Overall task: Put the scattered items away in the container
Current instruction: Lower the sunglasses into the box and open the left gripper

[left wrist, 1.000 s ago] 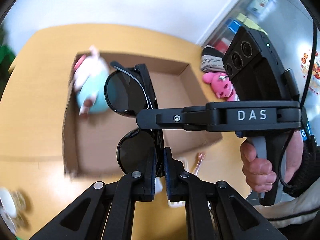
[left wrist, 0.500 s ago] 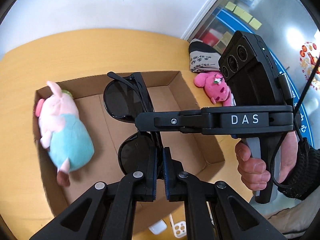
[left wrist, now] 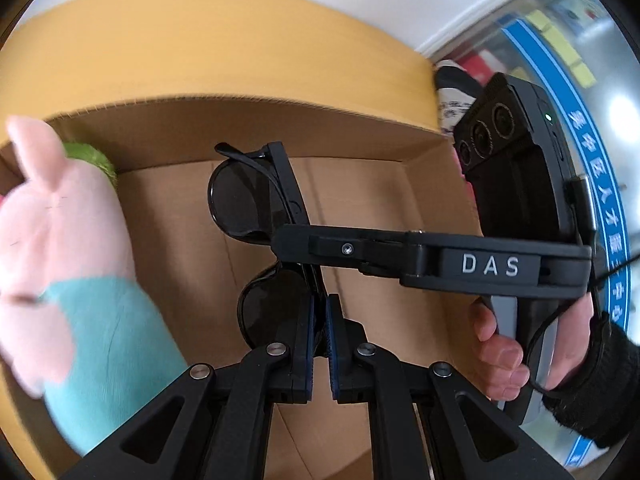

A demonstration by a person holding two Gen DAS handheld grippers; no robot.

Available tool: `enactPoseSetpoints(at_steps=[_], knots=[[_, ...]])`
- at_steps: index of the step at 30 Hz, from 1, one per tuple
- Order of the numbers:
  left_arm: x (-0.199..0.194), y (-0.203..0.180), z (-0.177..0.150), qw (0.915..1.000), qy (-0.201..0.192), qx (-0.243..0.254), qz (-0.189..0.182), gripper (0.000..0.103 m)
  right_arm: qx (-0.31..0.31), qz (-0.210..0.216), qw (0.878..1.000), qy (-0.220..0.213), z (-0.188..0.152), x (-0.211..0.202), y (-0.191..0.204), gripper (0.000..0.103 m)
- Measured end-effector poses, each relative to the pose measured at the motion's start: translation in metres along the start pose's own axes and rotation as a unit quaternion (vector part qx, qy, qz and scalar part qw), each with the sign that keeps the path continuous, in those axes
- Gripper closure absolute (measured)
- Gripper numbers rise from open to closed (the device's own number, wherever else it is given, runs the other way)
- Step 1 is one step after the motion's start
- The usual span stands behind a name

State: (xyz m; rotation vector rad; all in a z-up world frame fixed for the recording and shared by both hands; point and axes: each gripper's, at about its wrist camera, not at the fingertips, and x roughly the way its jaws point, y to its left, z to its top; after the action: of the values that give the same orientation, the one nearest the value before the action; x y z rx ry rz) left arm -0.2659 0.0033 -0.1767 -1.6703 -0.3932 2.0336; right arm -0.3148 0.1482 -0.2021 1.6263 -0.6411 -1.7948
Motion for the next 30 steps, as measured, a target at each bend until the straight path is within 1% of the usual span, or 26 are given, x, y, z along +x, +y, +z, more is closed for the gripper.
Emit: enactPoseSetpoints(at_steps=[5,7,8,10,11,12,13,14,15,17,19,21,22,24,25,26,28,30], knots=[[0.020,0.007,0.007,0.9996,0.021,-0.010,0.014,0.097,0.013,-0.005,1.000,0.002,0.006,0.017,-0.018,0.094],[0.024,0.008,0.006,0.9993,0.026,-0.010,0.024,0.097,0.021,-0.001,1.000,0.004,0.005,0.023,-0.025,0.094],[0.024,0.007,0.005,0.9991,0.026,-0.010,0.031,0.097,0.027,0.004,1.000,0.007,0.005,0.026,-0.028,0.090],[0.023,0.008,0.003,0.9988,0.024,-0.016,0.040,0.097,0.030,0.011,0.999,0.001,0.003,0.026,-0.030,0.088],[0.019,0.008,0.002,0.9987,0.023,-0.024,0.038,0.093,0.023,0.012,1.000,-0.006,0.001,0.023,-0.028,0.079],[0.014,0.007,0.000,0.9987,0.020,-0.030,0.036,0.088,0.015,0.011,1.000,-0.014,0.000,0.018,-0.025,0.056],[0.008,0.006,-0.002,0.9986,0.014,-0.032,0.039,0.076,0.010,0.005,1.000,-0.026,-0.001,0.011,-0.021,0.044],[0.000,0.003,-0.004,0.9985,0.005,-0.031,0.045,0.065,0.006,-0.007,0.999,-0.041,-0.003,0.002,-0.017,0.027],[-0.011,-0.002,-0.008,0.9982,-0.009,-0.028,0.052,0.060,0.000,-0.022,0.998,-0.058,-0.005,-0.010,-0.012,0.026],[-0.033,-0.010,-0.014,0.9964,-0.036,-0.021,0.074,0.032,-0.020,-0.057,0.995,-0.085,-0.010,-0.031,-0.001,0.025],[-0.057,-0.020,-0.022,0.9920,-0.068,-0.020,0.104,0.017,-0.048,-0.092,0.989,-0.109,-0.022,-0.056,0.010,0.025],[-0.083,-0.036,-0.037,0.9849,-0.104,-0.008,0.138,0.016,-0.081,-0.130,0.980,-0.130,-0.042,-0.080,0.028,0.025],[-0.095,-0.046,-0.046,0.9802,-0.119,-0.001,0.158,0.016,-0.103,-0.153,0.973,-0.137,-0.054,-0.090,0.040,0.025],[-0.120,-0.060,-0.061,0.9676,-0.151,0.008,0.203,0.014,-0.149,-0.197,0.958,-0.148,-0.081,-0.107,0.067,0.025],[-0.132,-0.067,-0.070,0.9618,-0.165,0.009,0.218,0.011,-0.168,-0.218,0.950,-0.151,-0.096,-0.117,0.077,0.025],[-0.143,-0.072,-0.079,0.9577,-0.178,0.006,0.226,0.009,-0.181,-0.238,0.942,-0.153,-0.110,-0.125,0.089,0.025],[-0.163,-0.082,-0.093,0.9533,-0.200,-0.012,0.226,0.009,-0.193,-0.273,0.929,-0.162,-0.138,-0.139,0.112,0.025],[-0.181,-0.095,-0.110,0.9488,-0.225,-0.033,0.220,0.008,-0.199,-0.287,0.922,-0.164,-0.160,-0.150,0.134,0.025]])
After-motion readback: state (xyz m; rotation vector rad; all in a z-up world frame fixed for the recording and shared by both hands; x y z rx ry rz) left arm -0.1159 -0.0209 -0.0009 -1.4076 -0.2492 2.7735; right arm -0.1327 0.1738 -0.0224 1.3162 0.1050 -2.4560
